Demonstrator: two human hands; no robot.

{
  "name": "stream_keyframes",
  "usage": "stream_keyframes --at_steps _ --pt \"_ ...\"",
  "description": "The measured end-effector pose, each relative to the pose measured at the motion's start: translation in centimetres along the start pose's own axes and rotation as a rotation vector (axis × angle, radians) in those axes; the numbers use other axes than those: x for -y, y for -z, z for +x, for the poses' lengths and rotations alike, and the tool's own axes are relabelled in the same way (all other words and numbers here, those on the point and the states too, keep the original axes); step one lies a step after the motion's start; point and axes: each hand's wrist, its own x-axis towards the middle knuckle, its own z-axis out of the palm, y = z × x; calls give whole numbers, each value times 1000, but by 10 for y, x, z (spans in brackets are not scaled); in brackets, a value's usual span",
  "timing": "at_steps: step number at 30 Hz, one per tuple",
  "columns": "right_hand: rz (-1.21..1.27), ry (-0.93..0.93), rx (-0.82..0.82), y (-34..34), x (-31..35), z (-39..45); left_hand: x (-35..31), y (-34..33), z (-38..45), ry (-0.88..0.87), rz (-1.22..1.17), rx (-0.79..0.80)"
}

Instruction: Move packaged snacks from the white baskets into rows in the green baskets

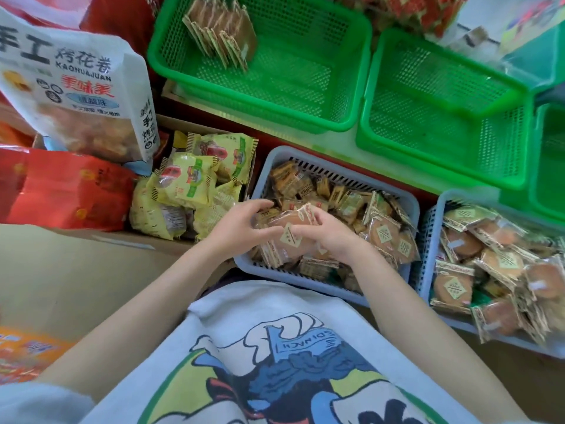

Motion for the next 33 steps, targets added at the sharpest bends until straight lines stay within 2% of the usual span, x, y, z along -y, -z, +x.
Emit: stream_keyframes --at_steps 3,6,8,11,14,16,19,21,23,25,30,33 --pt "91 76 73 17 16 -18 -17 3 9 88 -247 206" --pt "141 30 -55 19 24 -22 -33 -4 13 137 -522 343" --pt "139 -3 -138 19 21 -22 -39 -9 14 154 -610 416" --pt "91 74 -207 22 12 -27 -39 -13 17 183 -740 533" --pt "112 143 -214 30 3 -31 -40 -13 18 182 -877 678" --pt "81 155 -204 32 2 -32 -43 -17 22 193 -855 728" --pt "33 121 -213 34 3 -28 -46 -30 31 189 -658 659" --pt "79 101 -278 39 0 -22 -41 -37 35 196 -570 579" --pt "113 52 -410 50 -10 -17 -30 -37 37 256 -596 507" --pt "27 -21 -506 61 -25 -13 -17 -32 37 310 -643 457" --pt "-209 -174 -444 55 -56 7 2 -29 40 338 -647 307" --pt "-238 -196 -504 36 -60 17 14 -35 45 414 -656 158"
